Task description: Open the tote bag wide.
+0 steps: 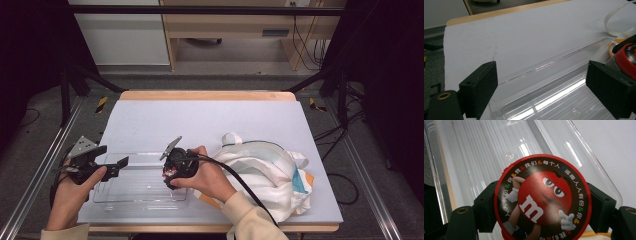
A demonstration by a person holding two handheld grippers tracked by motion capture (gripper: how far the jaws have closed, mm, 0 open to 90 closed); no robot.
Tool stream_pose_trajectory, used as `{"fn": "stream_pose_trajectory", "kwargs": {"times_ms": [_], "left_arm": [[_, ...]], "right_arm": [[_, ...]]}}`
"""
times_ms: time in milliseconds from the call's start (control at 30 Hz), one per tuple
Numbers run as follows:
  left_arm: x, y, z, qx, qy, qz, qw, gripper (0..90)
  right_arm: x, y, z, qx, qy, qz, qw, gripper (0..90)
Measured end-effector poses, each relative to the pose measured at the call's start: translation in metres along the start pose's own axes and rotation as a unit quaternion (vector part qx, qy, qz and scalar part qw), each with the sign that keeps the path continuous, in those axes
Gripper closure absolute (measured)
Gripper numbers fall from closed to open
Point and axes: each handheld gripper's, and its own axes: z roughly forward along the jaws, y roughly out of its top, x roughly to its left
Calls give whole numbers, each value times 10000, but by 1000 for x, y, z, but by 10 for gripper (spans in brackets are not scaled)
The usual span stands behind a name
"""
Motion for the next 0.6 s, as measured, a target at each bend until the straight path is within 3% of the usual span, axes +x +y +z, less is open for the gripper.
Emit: {"fn": "stream_pose_trajectory", "kwargs": {"times_ms": [600], "left_arm": [[-2, 0, 2, 42, -26, 53, 10000, 107]], "right_arm": [[3, 0, 7, 45, 3, -49, 10000, 256]]}}
